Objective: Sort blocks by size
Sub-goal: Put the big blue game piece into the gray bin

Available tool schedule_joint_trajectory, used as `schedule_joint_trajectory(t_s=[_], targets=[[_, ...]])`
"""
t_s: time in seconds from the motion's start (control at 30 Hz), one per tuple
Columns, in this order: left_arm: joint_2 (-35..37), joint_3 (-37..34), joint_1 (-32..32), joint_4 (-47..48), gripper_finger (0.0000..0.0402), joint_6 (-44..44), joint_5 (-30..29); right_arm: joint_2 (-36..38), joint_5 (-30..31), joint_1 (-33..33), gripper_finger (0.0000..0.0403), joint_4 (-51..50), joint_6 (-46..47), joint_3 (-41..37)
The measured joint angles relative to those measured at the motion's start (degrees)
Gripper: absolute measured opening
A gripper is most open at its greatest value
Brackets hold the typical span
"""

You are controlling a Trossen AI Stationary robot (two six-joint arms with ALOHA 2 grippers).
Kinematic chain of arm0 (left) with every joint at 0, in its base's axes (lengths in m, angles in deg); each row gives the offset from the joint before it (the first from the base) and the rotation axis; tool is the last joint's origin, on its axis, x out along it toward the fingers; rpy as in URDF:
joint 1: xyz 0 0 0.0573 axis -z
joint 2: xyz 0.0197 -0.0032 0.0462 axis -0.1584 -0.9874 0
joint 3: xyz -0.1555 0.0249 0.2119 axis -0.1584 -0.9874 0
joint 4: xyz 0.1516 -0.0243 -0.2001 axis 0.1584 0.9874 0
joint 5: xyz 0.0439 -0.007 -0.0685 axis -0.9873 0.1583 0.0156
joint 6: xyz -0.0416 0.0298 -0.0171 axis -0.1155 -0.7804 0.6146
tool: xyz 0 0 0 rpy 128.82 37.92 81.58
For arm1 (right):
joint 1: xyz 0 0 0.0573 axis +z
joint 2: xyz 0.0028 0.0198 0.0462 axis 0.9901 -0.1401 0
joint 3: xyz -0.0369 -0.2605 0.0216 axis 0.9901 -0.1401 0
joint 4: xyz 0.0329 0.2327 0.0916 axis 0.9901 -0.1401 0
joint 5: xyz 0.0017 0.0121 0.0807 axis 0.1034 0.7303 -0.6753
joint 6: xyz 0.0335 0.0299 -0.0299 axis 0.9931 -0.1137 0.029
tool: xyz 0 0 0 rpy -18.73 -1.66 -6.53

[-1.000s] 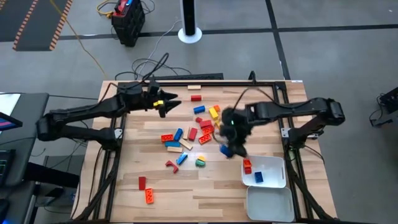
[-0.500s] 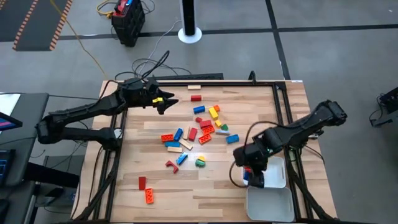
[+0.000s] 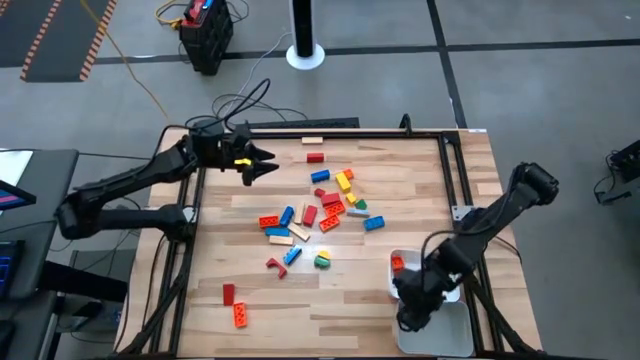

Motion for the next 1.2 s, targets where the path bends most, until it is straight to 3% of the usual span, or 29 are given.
schedule_joint_trajectory(t_s=[0.13,0.3,0.5,0.6,0.73,0.9,1.03,1.2], targets=[[1.4,0.0,-0.3,2.6,0.0265,-1.8,0.2,0.0,-0.6,2.9,0.0174,6.5,10.7,-6.5],[2.5,0.0,-0.3,3.6,0.0265,-2.9,0.3,0.0,-1.2,3.9,0.021,8.6,17.9,-11.4],[3.2,0.0,-0.3,3.9,0.0265,-2.7,0.5,0.0,-4.5,1.8,0.0255,11.4,15.8,-11.5],[3.1,0.0,-0.3,4.7,0.0265,-1.9,0.4,0.2,-8.7,0.0,0.0258,10.7,13.3,-10.3],[3.1,0.0,-0.3,6.0,0.0265,-1.8,0.4,2.8,-9.3,-3.2,0.0254,5.5,10.1,-6.1],[3.1,0.0,-0.3,5.8,0.0265,-0.8,0.1,5.8,-6.7,-9.8,0.0244,-11.3,-0.7,0.8],[3.0,0.0,-0.3,5.7,0.0265,0.5,-0.3,5.6,4.0,-16.6,0.024,-24.8,-18.0,5.8],[2.9,0.0,-0.3,6.0,0.0265,3.2,-0.4,4.3,13.6,-26.2,0.024,-27.0,-40.3,7.5]])
